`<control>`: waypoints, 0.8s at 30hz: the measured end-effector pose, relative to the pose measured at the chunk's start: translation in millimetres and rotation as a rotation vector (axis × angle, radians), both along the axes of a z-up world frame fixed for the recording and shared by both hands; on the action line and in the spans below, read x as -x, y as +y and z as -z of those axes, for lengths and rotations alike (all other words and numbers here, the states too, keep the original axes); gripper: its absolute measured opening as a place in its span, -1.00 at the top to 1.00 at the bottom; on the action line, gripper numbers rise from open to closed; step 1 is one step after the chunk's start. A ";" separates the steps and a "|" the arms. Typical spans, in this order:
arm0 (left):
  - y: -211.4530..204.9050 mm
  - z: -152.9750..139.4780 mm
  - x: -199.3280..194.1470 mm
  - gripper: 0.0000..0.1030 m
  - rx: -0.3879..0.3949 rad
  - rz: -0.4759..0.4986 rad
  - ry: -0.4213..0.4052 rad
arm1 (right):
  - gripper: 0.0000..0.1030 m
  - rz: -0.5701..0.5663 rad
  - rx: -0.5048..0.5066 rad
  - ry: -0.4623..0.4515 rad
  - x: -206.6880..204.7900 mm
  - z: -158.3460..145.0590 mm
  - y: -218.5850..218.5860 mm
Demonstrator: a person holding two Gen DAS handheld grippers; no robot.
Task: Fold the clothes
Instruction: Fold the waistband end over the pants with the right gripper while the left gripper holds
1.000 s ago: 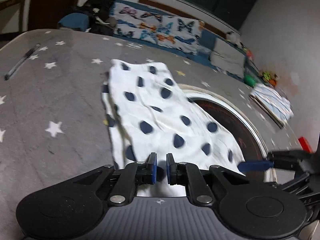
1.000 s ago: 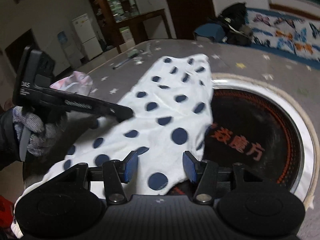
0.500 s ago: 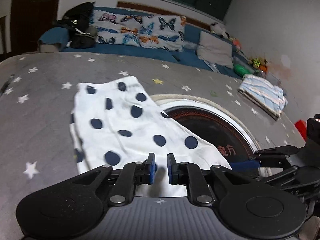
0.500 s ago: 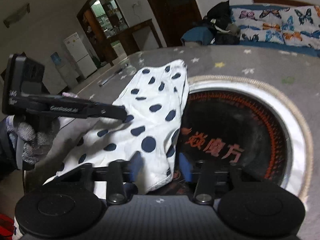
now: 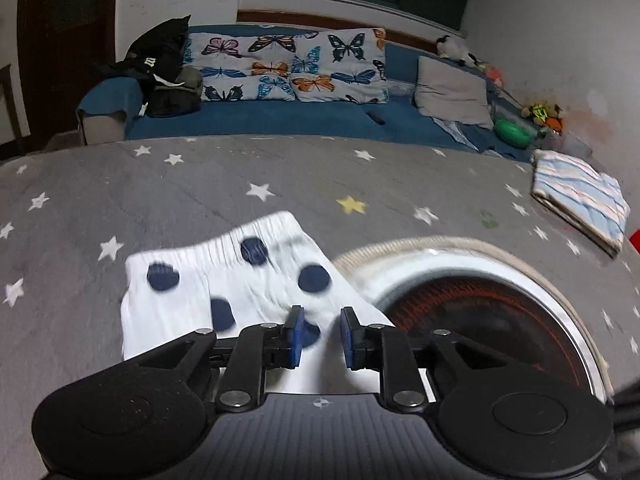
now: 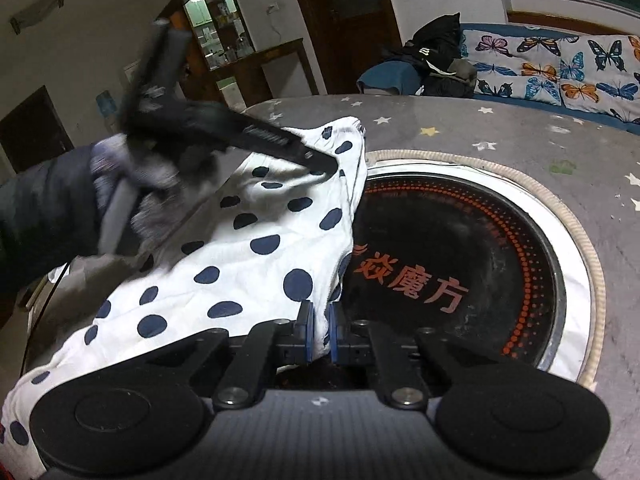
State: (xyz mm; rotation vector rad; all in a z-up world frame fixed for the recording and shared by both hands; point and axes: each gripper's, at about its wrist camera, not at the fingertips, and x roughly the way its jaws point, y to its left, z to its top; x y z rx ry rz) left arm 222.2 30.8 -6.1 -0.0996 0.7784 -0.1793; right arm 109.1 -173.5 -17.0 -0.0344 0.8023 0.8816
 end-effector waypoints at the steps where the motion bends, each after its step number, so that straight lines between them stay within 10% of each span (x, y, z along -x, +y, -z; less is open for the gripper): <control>1: 2.0 0.2 -5.1 0.58 -0.008 -0.013 -0.009 | 0.86 0.000 -0.003 0.002 -0.4 0.4 -0.3; 8: 20.0 -0.5 -19.0 0.48 0.079 -0.087 -0.011 | 0.82 0.010 -0.008 0.004 1.0 0.1 -2.3; 15: 23.9 -16.3 30.0 -0.09 0.035 -0.056 -0.035 | 0.60 0.033 0.010 -0.030 7.3 -11.5 -3.0; 24: 53.2 -25.2 42.0 -0.21 -0.044 -0.186 -0.096 | 0.25 0.027 0.020 -0.070 26.1 -26.5 2.3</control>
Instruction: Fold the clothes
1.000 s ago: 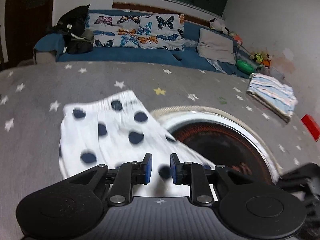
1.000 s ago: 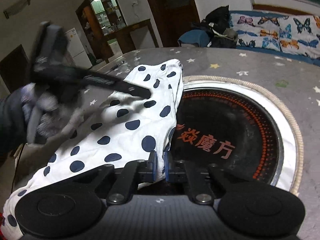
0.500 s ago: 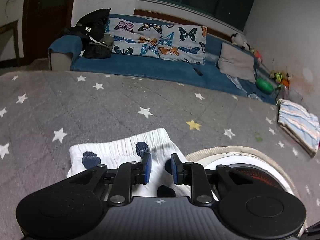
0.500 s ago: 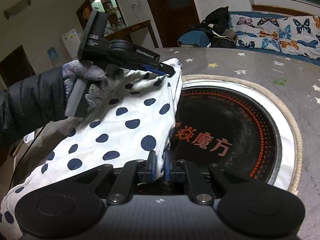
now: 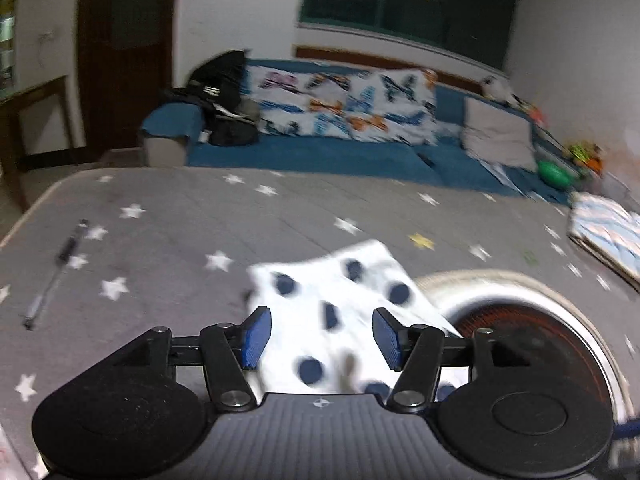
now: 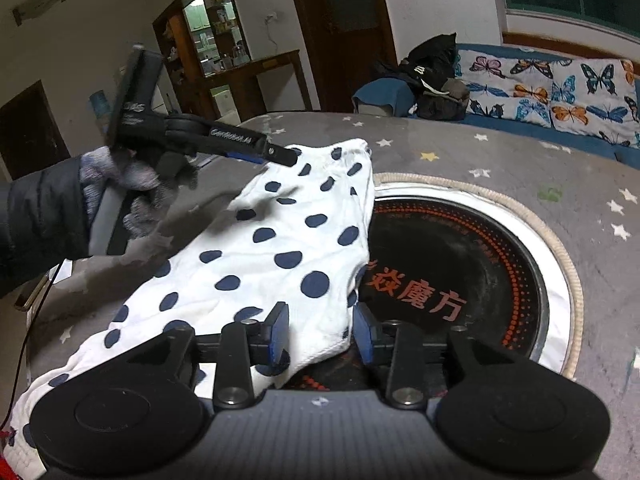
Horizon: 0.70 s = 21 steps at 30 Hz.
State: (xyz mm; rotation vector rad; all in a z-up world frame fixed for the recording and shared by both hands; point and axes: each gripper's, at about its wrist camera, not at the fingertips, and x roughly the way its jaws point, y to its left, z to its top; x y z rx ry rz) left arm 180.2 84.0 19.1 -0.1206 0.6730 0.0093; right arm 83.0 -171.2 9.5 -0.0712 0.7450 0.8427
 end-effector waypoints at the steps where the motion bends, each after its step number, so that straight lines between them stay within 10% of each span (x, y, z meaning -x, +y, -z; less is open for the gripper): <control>1: 4.3 0.0 -2.7 -0.24 0.000 -0.018 -0.006 | 0.24 -0.001 0.001 -0.005 1.0 -1.9 0.0; 11: 27.6 31.0 -37.1 -0.24 0.025 -0.024 0.036 | 0.13 0.003 0.010 -0.008 -2.2 -4.6 0.5; 17: 28.9 34.2 -38.6 0.60 0.063 0.052 0.017 | 0.12 0.019 0.018 0.000 -5.9 -2.5 2.1; 21: 31.4 28.6 -30.8 0.78 0.139 0.053 -0.026 | 0.12 0.035 0.013 0.000 -5.0 -3.7 2.7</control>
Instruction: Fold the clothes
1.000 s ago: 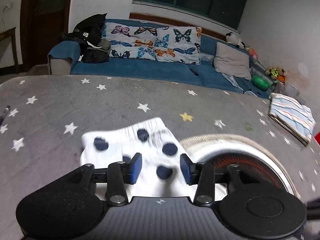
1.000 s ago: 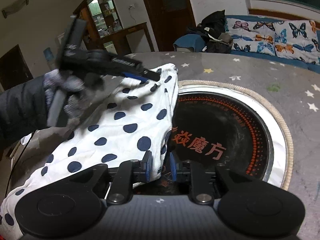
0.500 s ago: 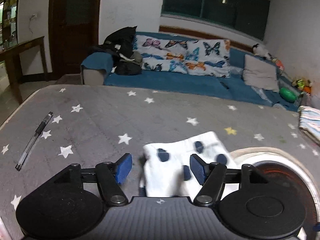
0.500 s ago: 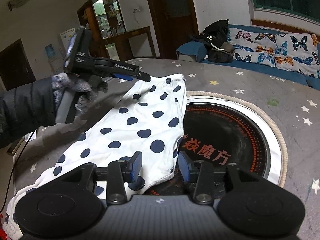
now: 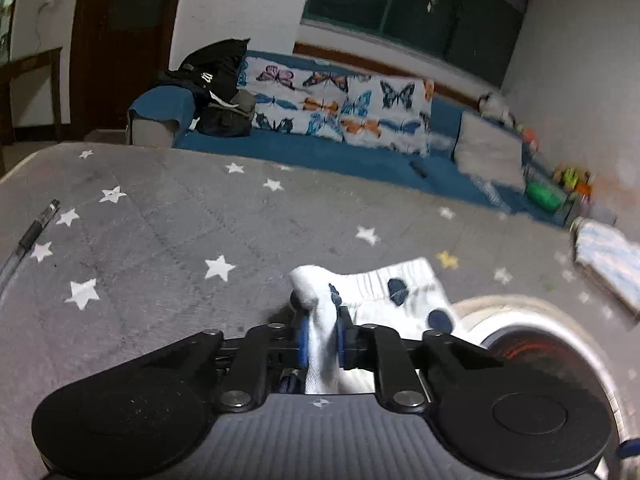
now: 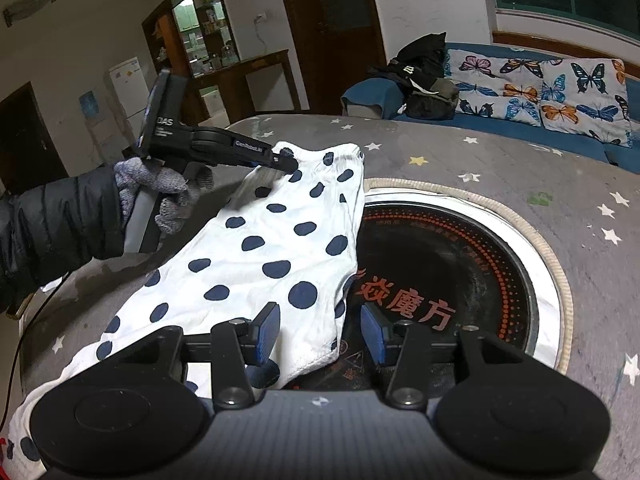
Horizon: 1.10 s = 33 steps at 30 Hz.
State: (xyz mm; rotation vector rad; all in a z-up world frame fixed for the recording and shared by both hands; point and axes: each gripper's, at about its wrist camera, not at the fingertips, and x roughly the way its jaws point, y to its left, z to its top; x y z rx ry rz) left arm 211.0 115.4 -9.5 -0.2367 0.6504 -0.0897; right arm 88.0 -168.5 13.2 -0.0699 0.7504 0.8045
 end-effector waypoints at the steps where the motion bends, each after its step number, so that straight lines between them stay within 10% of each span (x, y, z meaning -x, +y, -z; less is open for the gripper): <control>1: -1.0 -2.8 3.6 0.79 0.006 0.006 -0.013 | 0.12 0.002 -0.001 -0.002 0.9 -1.2 0.0; 16: -22.6 -71.7 137.0 0.86 0.128 0.167 -0.210 | 0.12 0.053 -0.053 -0.050 32.3 -38.3 -4.0; 33: -47.9 -84.6 305.6 0.86 0.264 0.308 -0.202 | -0.01 -0.019 -0.025 -0.089 104.7 -46.7 -13.3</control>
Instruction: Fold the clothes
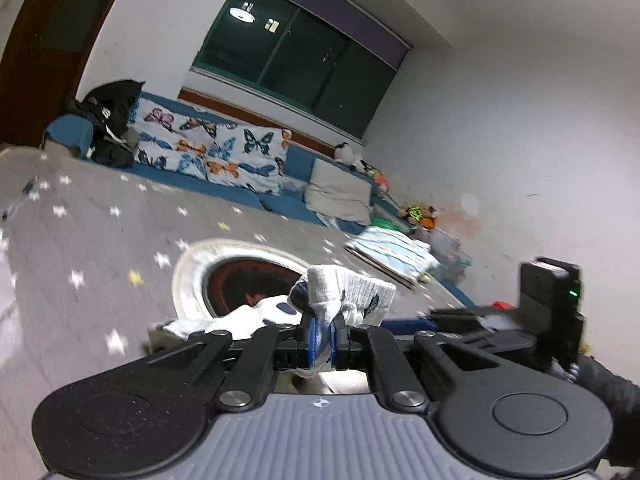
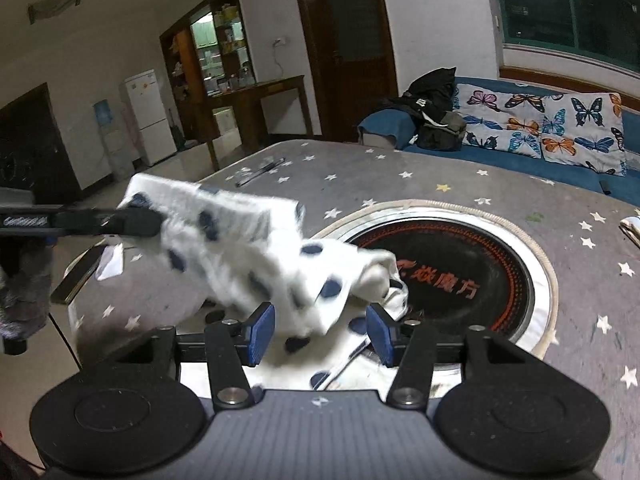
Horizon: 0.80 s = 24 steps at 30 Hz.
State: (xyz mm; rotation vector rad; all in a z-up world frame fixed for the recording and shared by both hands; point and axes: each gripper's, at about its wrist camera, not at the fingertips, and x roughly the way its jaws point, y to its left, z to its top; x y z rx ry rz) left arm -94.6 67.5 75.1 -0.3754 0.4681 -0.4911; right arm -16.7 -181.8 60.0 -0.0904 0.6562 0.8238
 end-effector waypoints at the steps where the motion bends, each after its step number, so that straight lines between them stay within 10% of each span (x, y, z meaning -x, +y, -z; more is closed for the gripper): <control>1: -1.9 1.2 9.6 0.86 0.007 0.011 0.001 | -0.01 -0.003 0.005 -0.003 3.8 -0.8 -1.8; 14: -25.7 49.4 76.6 0.69 -0.173 0.100 0.084 | -0.06 -0.066 0.028 -0.009 39.3 -4.4 -17.7; 18: -19.8 47.5 85.5 0.19 -0.169 0.090 0.082 | -0.07 -0.090 0.010 -0.003 42.0 -4.8 -14.3; 24: -18.1 35.4 98.2 -0.03 -0.212 0.070 0.039 | -0.07 -0.167 0.009 0.033 43.7 2.5 3.6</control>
